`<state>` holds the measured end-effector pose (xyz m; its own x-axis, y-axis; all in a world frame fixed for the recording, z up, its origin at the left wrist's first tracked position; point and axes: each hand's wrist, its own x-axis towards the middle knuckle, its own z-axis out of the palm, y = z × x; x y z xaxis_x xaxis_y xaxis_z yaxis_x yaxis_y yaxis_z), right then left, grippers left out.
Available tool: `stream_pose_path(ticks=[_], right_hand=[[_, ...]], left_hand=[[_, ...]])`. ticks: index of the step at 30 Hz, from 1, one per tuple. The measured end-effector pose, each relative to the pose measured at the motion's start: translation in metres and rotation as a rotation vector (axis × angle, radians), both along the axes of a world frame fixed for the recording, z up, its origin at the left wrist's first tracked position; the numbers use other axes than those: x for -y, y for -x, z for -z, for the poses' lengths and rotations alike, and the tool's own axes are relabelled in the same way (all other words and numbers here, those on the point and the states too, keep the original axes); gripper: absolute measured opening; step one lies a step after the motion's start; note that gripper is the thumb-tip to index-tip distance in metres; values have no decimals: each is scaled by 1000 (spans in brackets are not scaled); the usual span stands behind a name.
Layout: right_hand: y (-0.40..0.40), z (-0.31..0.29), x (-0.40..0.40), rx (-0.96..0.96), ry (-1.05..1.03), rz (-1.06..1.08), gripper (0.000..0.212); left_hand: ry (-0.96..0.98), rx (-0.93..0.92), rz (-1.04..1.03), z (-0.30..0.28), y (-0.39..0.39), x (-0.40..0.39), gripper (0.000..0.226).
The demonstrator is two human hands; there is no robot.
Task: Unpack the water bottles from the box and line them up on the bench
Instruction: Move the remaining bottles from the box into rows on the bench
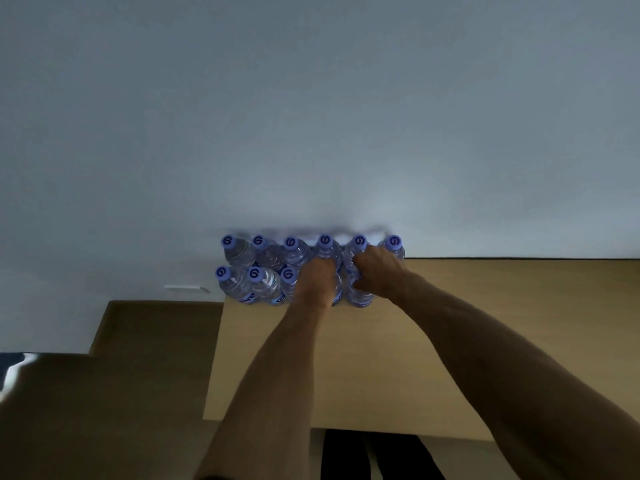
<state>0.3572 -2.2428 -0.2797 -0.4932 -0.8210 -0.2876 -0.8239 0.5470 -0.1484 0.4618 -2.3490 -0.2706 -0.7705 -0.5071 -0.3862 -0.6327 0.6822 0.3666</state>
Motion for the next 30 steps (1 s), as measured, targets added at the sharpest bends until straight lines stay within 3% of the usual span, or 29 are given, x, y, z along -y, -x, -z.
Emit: stream_pose_path(ticks=[13, 20, 24, 26, 30], right_hand=[[-11, -4, 10, 57, 61, 68, 7], [-9, -12, 5, -54, 12, 32, 44], [-3, -21, 0, -155, 244, 108, 38], [-3, -25, 3, -173, 235, 102, 34], [-19, -25, 21, -81, 256, -3, 37]], left_hand=[[37, -11, 131, -2, -3, 7, 23], [212, 58, 330, -13, -3, 8, 33], [356, -76, 309, -27, -3, 30, 46], [462, -78, 272, -32, -8, 45, 43], [486, 113, 133, -32, -27, 73, 52]])
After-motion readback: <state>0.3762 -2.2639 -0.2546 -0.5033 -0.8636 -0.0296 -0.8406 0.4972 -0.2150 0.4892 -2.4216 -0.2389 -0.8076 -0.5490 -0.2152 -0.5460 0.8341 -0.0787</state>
